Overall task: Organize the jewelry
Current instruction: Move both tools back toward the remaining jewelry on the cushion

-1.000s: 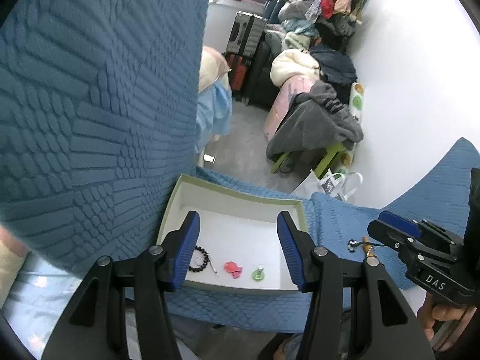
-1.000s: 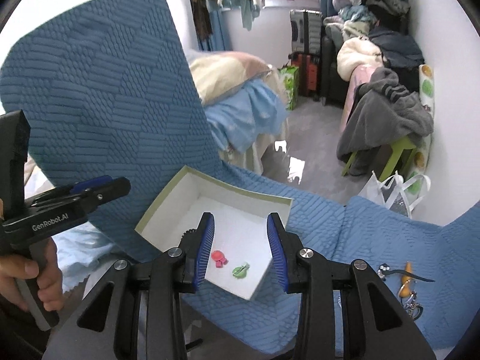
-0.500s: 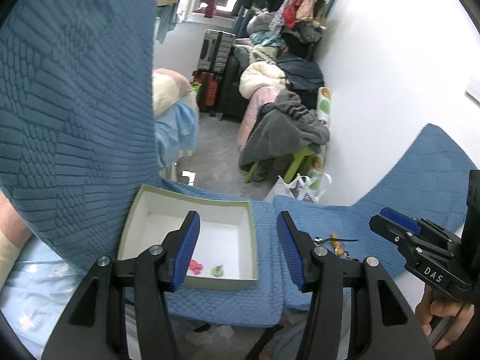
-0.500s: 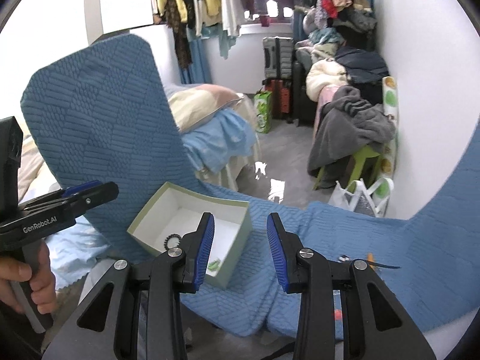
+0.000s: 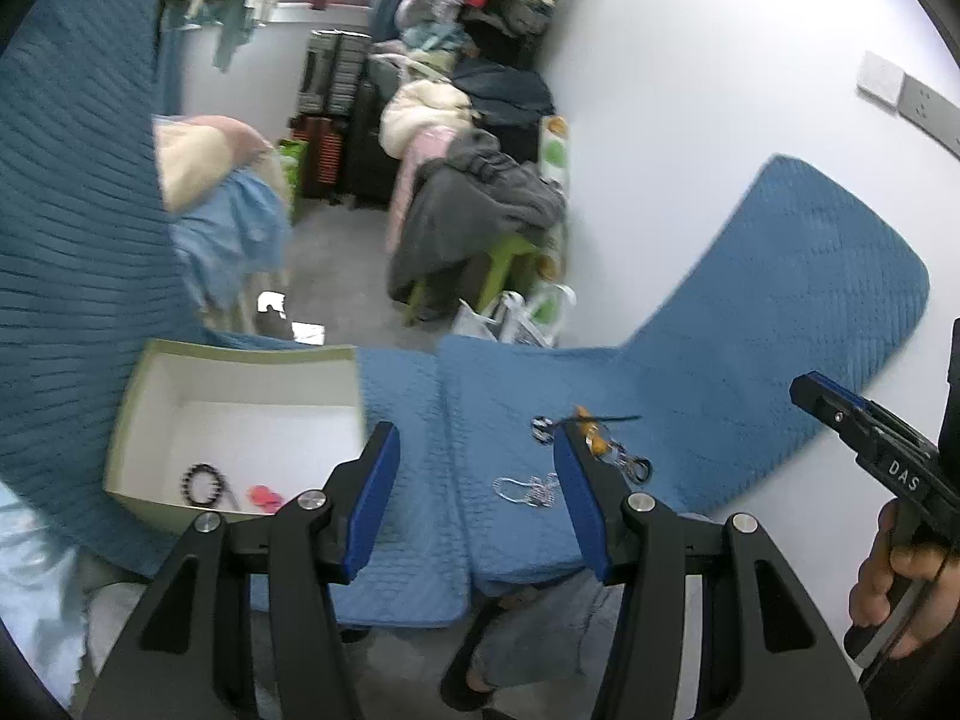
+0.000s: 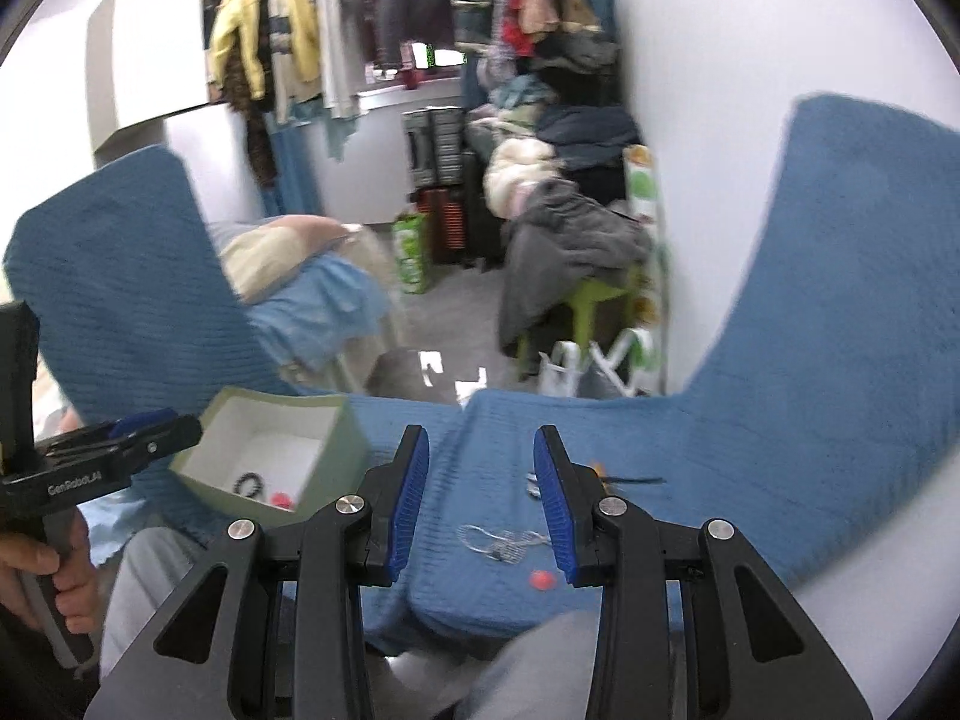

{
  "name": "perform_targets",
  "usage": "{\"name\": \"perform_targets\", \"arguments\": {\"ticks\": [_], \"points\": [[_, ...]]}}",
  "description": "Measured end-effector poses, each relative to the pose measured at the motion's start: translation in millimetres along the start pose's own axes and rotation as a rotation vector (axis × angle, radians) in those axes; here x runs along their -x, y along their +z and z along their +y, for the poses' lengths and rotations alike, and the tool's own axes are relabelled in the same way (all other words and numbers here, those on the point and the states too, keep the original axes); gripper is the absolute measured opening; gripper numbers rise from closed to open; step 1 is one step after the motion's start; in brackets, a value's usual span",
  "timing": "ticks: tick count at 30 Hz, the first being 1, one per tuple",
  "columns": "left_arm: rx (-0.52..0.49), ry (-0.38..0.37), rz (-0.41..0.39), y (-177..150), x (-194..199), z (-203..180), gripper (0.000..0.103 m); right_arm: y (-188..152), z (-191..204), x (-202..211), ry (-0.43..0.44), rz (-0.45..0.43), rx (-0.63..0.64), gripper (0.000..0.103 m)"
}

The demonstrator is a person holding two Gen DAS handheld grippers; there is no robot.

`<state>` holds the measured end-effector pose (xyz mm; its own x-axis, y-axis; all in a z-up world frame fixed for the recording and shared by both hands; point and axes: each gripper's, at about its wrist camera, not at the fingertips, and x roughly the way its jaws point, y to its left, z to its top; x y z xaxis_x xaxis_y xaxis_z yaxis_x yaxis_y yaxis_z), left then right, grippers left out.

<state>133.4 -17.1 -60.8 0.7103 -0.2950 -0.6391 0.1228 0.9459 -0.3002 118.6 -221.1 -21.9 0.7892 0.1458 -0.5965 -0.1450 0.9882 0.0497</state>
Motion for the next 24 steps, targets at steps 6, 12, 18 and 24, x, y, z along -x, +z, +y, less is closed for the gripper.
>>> {"name": "perform_targets", "arguments": {"ticks": [6,12,18,24], "points": [[-0.01,-0.063,0.055,-17,-38,-24,0.054,-25,-46,-2,-0.057,0.025,-0.03,0.034],[-0.021,-0.117,0.132,-35,-87,-40,0.054,-58,-83,-25,-0.078,0.074,-0.061,0.034],[-0.045,-0.121,0.19,-52,-136,-47,0.054,-82,-113,-52,-0.087,0.098,-0.093,0.034],[-0.054,-0.127,0.259,-67,-177,-46,0.054,-108,-146,-91,-0.085,0.163,-0.132,0.034]]}}
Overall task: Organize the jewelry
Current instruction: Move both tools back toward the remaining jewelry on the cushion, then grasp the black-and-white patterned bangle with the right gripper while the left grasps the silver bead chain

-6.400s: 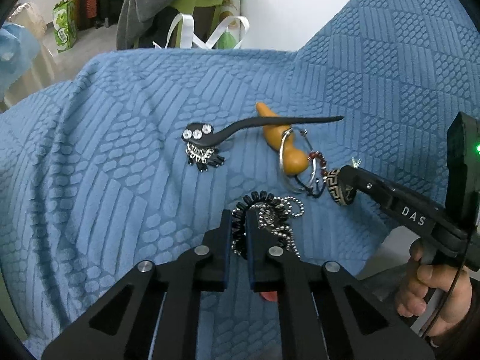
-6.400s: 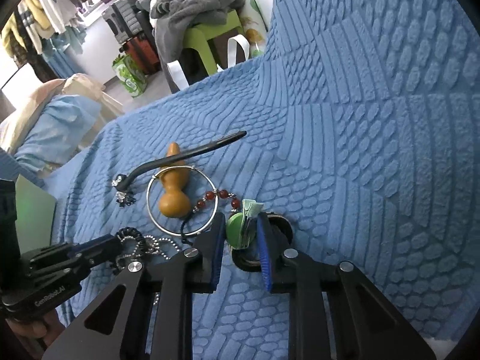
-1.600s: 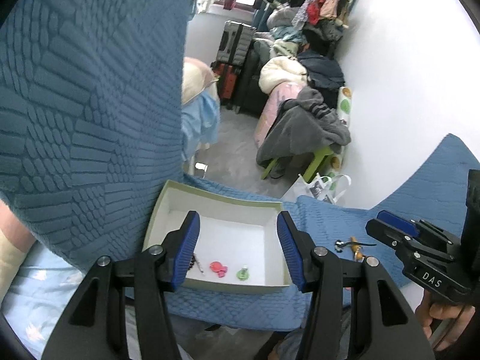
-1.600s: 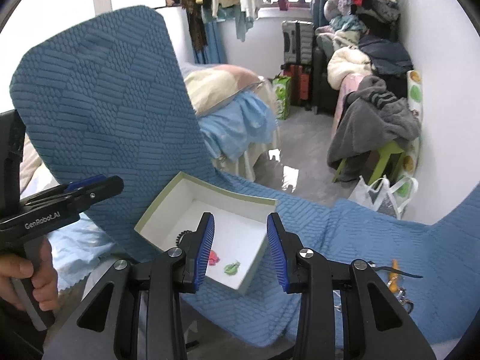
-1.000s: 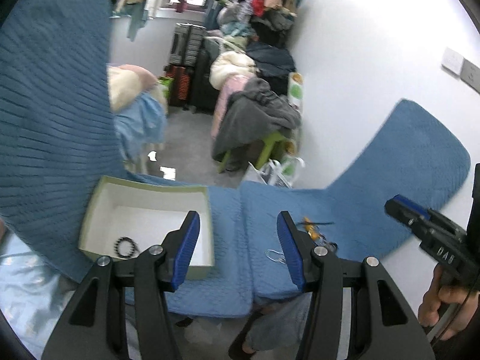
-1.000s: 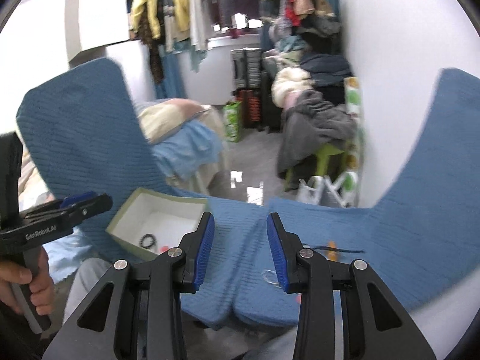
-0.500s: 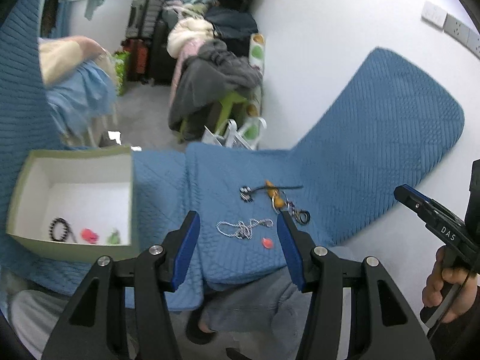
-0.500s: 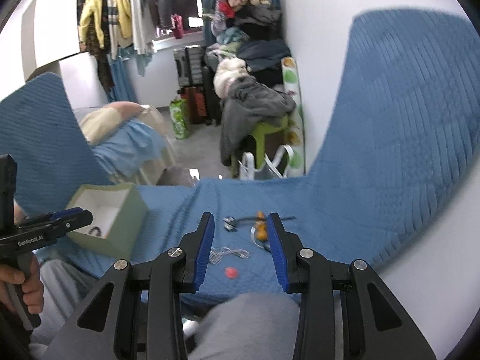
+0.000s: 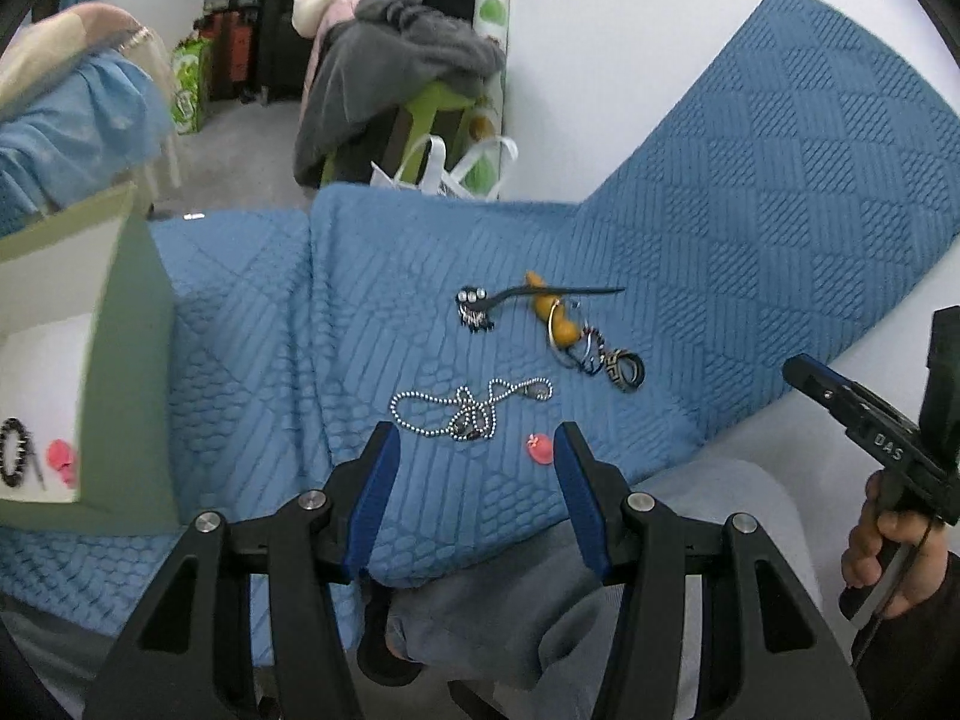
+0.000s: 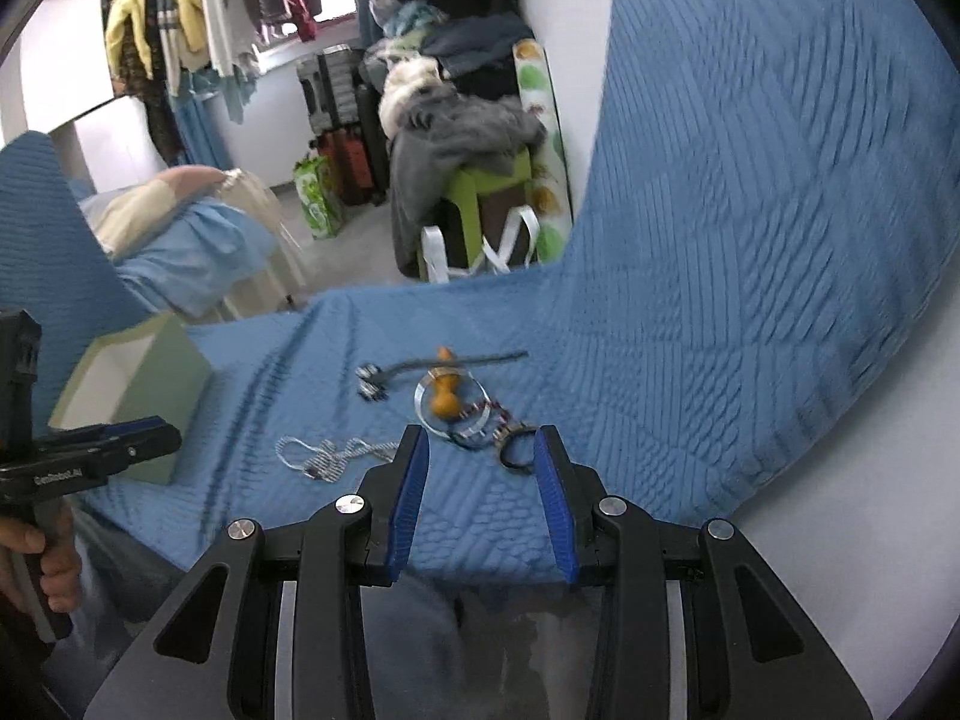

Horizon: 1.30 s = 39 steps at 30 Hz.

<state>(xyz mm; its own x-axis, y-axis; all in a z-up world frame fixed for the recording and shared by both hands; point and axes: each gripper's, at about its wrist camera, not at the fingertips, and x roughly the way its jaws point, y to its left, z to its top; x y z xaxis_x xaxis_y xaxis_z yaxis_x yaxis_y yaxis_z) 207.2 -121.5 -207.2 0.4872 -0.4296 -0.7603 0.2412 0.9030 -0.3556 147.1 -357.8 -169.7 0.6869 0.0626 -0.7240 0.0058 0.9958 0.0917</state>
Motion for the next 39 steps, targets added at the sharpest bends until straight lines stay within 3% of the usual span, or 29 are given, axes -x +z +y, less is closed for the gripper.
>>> {"name": "perform_targets", "arguments": {"ticks": [10,22,26,39], "points": [[-0.011,-0.02,0.113,2,-64,1,0.049,-15,-27,-84,0.029,0.118,-0.023,0.033],[0.003,-0.034,0.16,6,-102,3,0.045,-13,-38,-152,-0.011,0.191,0.031,0.023],[-0.037,-0.019,0.172,7,-108,-3,0.036,-19,-38,-156,-0.039,0.208,0.058,0.008],[-0.154,0.071,0.2,8,-128,-18,0.036,-24,-44,-123,-0.051,0.158,-0.006,0.007]]}}
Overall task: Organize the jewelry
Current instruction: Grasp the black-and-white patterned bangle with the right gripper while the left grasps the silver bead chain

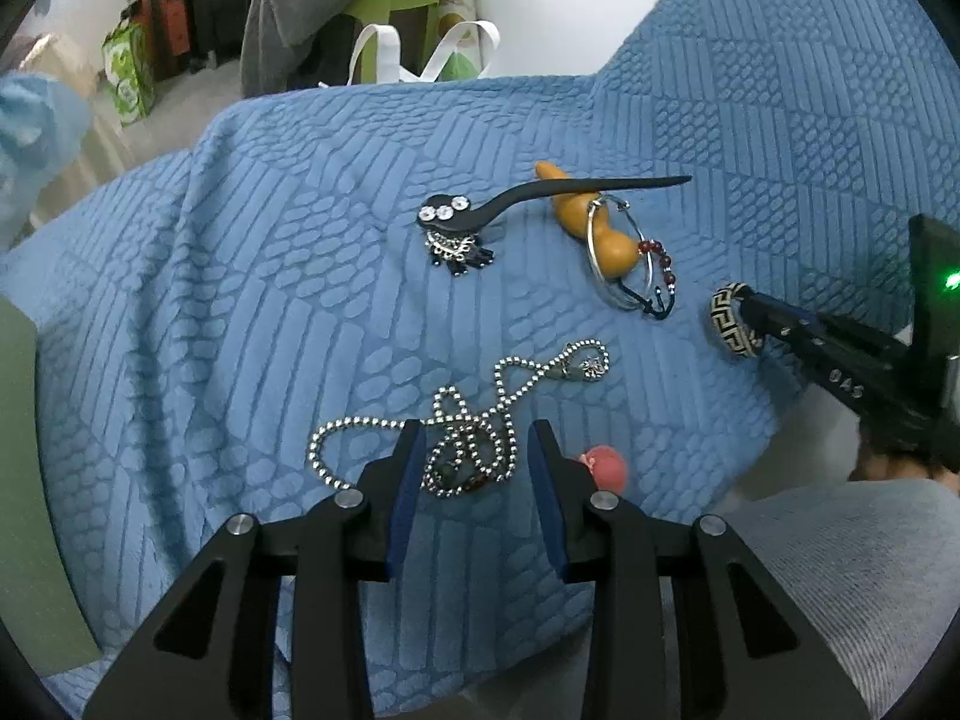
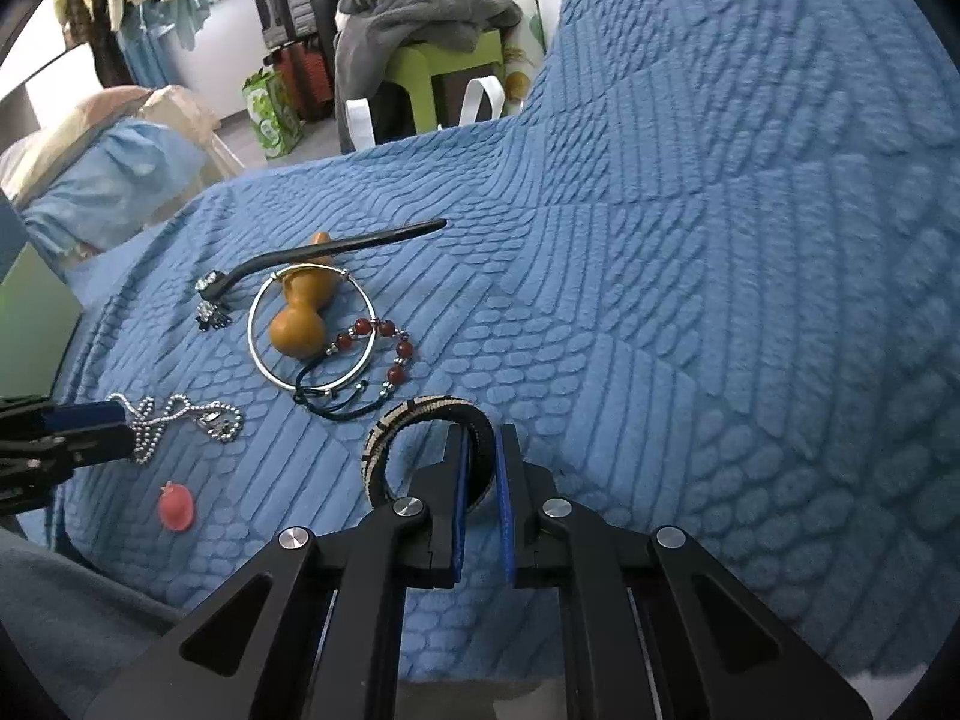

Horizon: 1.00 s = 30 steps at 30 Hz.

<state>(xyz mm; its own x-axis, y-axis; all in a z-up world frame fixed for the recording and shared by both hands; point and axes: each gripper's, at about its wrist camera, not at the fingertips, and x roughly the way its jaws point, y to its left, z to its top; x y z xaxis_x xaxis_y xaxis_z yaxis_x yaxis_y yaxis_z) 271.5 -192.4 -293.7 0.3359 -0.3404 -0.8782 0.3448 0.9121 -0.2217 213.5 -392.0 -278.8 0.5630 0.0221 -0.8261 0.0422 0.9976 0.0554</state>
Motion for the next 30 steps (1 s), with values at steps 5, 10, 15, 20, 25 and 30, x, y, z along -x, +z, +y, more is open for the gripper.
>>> {"name": "perform_targets", "arguments": {"ticks": [5,10,15,20,25,30], "points": [[-0.016,0.028,-0.001,2,-8,-3,0.036,0,2,7,0.001,-0.013,-0.005,0.007],[-0.029,0.1,-0.009,2,-12,-9,0.013,-1,6,14,0.01,-0.019,-0.013,0.007],[-0.036,0.128,-0.009,0,-13,-12,0.006,0,11,21,0.017,-0.024,-0.018,0.007],[0.039,0.076,-0.033,-2,1,-1,0.004,2,21,32,0.031,-0.038,-0.014,0.007],[0.143,0.003,-0.101,3,38,12,0.004,10,32,49,0.055,-0.068,-0.008,0.007],[0.148,-0.011,-0.166,7,75,10,0.003,20,50,64,0.071,-0.095,0.007,0.007]]}}
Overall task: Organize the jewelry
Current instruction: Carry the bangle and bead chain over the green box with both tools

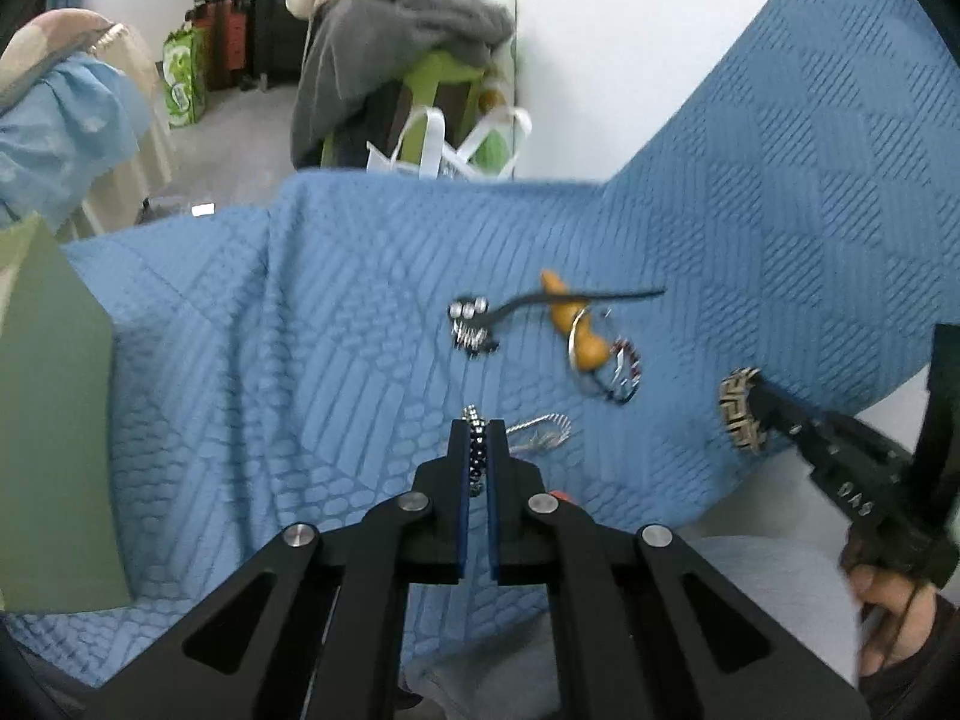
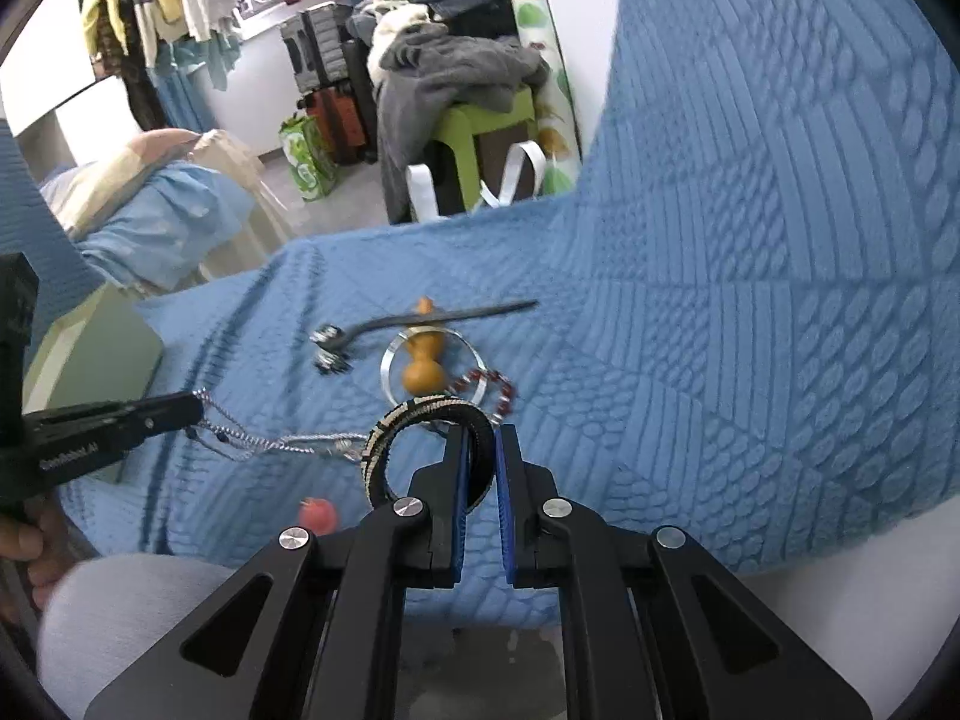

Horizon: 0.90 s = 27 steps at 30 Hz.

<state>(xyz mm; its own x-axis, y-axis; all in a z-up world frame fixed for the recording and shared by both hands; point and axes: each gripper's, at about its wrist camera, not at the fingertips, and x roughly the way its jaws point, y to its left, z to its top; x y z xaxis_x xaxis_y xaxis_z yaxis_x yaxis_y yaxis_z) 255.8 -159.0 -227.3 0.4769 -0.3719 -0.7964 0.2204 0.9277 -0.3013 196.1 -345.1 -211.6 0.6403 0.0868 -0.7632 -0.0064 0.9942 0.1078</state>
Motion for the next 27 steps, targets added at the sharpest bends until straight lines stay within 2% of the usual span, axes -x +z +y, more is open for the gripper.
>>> {"name": "perform_targets", "arguments": {"ticks": [8,19,27], "points": [[0.007,-0.021,-0.097,16,61,0,0.002,20,30,24,0.023,-0.043,0.025,0.007],[0.038,0.026,-0.176,33,124,27,0.002,59,78,58,0.042,-0.092,0.062,0.007],[0.045,0.068,-0.237,41,173,54,0.002,85,129,77,0.075,-0.132,0.125,0.007]]}}
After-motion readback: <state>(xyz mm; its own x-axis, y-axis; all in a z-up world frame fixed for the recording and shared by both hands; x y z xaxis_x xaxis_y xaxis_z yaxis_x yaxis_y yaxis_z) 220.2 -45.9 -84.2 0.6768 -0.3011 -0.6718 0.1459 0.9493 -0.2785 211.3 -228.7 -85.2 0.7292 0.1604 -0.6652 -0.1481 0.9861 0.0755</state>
